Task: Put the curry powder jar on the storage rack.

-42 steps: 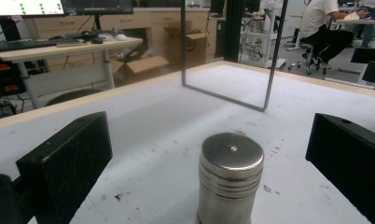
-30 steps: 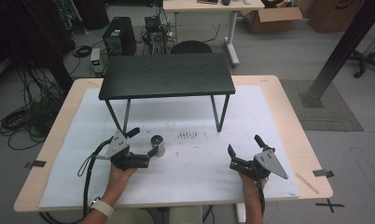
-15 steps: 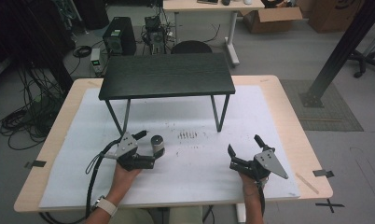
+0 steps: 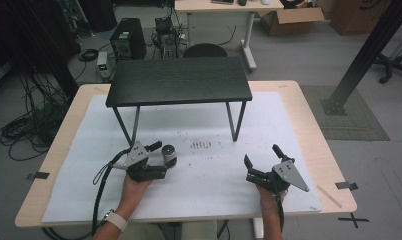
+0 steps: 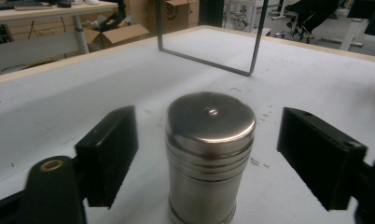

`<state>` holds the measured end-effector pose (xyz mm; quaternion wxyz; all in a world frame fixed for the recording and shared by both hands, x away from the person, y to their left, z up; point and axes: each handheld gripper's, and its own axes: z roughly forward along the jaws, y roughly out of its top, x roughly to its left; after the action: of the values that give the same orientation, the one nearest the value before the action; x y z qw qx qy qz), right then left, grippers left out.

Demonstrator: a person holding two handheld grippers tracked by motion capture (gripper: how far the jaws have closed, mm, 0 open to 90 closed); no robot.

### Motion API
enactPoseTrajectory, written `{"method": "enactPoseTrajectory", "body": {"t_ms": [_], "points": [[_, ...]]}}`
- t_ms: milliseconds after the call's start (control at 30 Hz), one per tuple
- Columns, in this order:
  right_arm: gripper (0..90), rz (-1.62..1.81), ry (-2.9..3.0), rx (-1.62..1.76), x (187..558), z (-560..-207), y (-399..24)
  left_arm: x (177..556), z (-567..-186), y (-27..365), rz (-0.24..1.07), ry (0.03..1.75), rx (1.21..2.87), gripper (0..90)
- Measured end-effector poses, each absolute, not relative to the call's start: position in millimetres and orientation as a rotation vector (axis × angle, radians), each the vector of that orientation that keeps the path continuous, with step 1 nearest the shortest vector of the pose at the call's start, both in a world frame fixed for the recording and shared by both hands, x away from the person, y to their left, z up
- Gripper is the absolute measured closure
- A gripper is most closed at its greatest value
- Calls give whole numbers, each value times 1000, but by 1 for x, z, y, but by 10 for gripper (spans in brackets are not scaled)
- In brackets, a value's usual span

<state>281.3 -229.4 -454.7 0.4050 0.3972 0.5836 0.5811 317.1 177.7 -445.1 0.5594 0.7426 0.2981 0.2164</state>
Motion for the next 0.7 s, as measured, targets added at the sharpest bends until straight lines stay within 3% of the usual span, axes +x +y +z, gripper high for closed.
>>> {"method": "enactPoseTrajectory", "body": {"t_ms": [500,700], "points": [[0,1468,1472,1001,281,-455,-229,317,-445,178,491,688,1752,480],[0,1468,1471,1001,281,-455,-229,317,-445,178,494,687,1754,487]]}}
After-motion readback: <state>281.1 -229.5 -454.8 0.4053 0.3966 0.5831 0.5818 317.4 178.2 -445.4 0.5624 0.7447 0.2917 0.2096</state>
